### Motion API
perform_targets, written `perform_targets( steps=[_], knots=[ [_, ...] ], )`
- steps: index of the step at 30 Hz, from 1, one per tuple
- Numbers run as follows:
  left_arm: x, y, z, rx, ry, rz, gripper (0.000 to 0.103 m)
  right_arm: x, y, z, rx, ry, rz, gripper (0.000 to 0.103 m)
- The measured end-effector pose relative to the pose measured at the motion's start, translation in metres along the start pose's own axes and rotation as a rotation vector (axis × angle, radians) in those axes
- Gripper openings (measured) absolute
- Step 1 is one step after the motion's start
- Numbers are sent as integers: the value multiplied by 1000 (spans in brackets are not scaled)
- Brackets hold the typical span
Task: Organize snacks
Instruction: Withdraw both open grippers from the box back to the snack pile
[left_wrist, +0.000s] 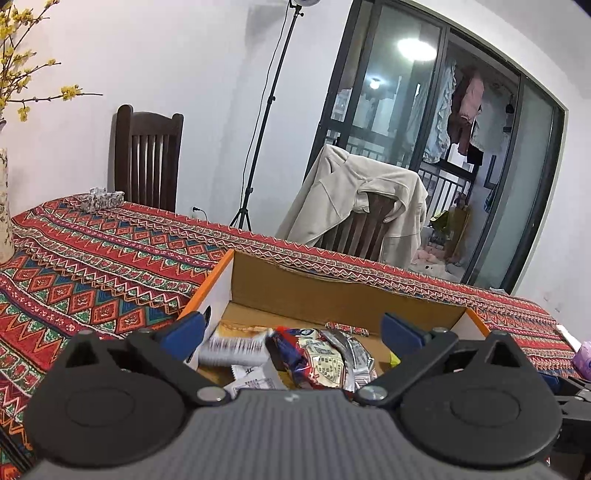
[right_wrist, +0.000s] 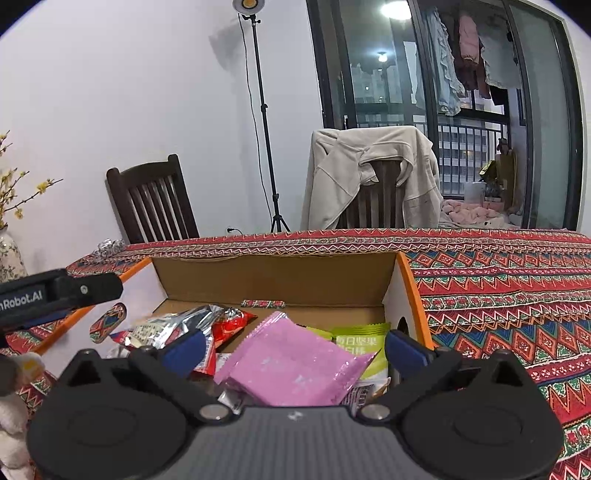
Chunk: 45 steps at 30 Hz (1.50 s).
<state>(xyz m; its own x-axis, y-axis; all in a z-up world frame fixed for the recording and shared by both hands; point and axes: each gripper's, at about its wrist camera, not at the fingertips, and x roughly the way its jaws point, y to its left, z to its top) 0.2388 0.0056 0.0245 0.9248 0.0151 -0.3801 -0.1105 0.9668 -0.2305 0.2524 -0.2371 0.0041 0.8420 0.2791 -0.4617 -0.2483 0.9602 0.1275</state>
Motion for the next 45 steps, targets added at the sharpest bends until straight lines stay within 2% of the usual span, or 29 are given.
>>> perform_targets(
  steps=[4,11,20,33,45],
  knots=[
    [-8,-4,4,0,1,-13,103,-7,3,1,-4,-3,-5,103],
    [-39,-18,19,23,-60,-19,103,-35,11,11,-40,-46,-19,103],
    [-71,-18,17,27,-59,-21,103,-71,13,3,-65,-54,-26,103],
    [-112,0,-15,50,-8,-8,103,-114,9,-32,-60,-19,-30,103],
    [-133,20,-60,84,43,6,103,-129,7,-71,-39,44,-38,103]
  ],
)
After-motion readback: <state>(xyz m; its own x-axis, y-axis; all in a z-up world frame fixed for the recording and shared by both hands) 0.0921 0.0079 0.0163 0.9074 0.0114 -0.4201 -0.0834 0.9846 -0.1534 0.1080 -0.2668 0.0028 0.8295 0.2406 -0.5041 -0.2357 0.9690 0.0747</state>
